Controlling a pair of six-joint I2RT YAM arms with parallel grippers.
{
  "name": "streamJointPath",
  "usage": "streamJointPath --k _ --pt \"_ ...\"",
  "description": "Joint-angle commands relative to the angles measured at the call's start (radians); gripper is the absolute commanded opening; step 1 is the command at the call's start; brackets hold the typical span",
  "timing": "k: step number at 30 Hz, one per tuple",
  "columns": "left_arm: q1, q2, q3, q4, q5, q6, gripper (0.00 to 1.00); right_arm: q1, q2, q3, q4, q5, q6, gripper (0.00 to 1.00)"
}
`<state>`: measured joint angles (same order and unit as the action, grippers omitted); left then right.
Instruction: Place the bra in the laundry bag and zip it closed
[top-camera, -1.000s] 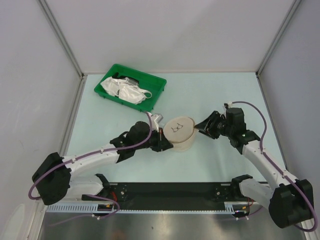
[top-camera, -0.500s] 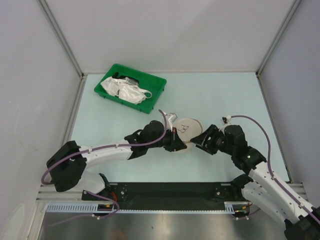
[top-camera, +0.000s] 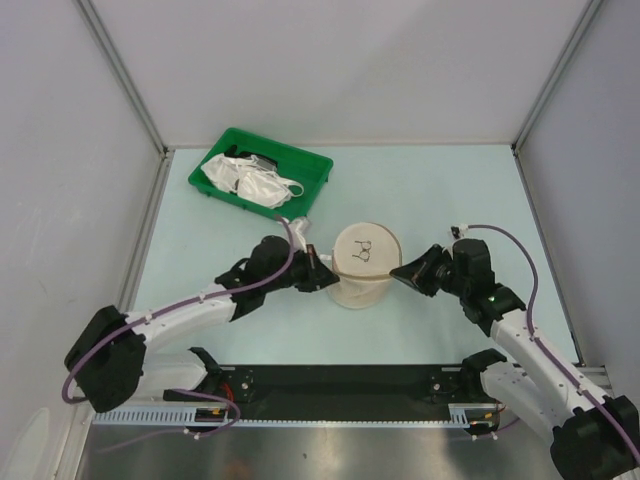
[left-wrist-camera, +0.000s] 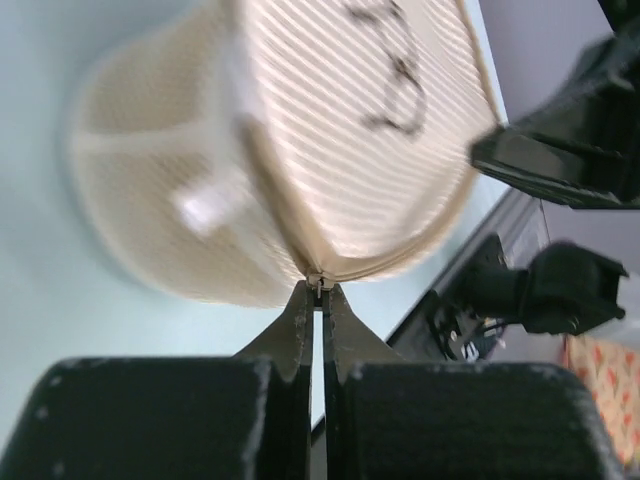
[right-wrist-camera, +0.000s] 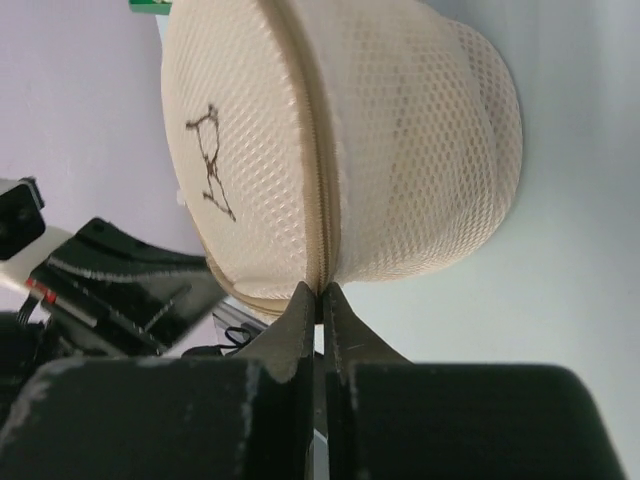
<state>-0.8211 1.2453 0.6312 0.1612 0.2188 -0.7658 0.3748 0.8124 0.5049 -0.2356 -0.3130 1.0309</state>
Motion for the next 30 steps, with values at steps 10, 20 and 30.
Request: streamJointPath --k 10,20,30 --pt "0.105 -0.132 -0.013 -0.078 0.056 0.077 0.0 -0.091 0.301 0.138 0.176 -0.166 -0.198 0.0" --pt "0.019 -0.026 -0.001 0.066 0.048 -0.056 0.0 0.028 0.239 0.198 -0.019 -0.055 -0.217 0.73" --pt "-0.038 0.032 0.051 0.07 0.051 -0.046 0.0 0.125 0.198 0.076 0.174 -0.02 -0.032 0.7"
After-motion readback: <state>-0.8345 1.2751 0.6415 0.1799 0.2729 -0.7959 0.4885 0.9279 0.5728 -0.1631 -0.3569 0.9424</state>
